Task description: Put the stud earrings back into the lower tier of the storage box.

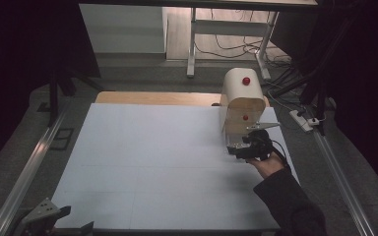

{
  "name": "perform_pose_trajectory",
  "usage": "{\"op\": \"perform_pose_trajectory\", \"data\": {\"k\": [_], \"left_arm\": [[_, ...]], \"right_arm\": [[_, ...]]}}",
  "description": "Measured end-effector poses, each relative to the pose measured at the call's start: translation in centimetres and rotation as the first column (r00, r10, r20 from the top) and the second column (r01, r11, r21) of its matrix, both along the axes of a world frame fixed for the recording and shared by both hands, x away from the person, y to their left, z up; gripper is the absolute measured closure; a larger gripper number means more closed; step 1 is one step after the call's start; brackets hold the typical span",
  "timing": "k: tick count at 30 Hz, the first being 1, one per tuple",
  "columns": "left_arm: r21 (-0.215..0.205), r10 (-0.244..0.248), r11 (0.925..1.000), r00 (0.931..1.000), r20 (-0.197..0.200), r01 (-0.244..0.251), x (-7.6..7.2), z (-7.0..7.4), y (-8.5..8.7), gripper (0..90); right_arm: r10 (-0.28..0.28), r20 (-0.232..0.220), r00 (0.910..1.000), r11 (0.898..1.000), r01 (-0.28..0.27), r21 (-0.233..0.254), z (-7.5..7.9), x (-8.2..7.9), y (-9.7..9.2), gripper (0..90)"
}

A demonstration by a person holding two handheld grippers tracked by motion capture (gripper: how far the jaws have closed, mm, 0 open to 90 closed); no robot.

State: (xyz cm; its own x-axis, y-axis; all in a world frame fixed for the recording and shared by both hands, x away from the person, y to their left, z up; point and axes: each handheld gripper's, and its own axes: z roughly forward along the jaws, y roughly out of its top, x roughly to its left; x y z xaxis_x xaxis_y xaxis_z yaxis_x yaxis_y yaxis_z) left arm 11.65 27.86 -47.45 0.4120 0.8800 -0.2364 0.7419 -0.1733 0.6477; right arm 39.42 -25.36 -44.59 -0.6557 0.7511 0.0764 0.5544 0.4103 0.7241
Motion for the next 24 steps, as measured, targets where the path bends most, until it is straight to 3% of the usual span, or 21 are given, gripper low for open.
{"op": "perform_pose_trajectory", "data": {"k": [9,14,24], "left_arm": [[-0.004,0.000,1.0000,1.0000,0.001,0.000,0.0,0.0,0.1,5.4],[-0.006,0.001,1.0000,1.0000,0.002,-0.001,0.0,0.0,0.1,5.3],[-0.014,0.003,0.9999,1.0000,0.003,-0.003,0.0,0.0,0.1,5.1]], "right_arm": [[0.049,-0.007,0.9988,0.999,-0.049,0.007,0.1,-1.1,0.8,8.1],[0.079,0.012,0.9968,0.997,-0.079,-0.009,0.1,-1.7,1.3,3.3],[0.127,0.014,0.9918,0.991,-0.126,-0.032,-0.2,-2.8,2.0,0.0]]}}
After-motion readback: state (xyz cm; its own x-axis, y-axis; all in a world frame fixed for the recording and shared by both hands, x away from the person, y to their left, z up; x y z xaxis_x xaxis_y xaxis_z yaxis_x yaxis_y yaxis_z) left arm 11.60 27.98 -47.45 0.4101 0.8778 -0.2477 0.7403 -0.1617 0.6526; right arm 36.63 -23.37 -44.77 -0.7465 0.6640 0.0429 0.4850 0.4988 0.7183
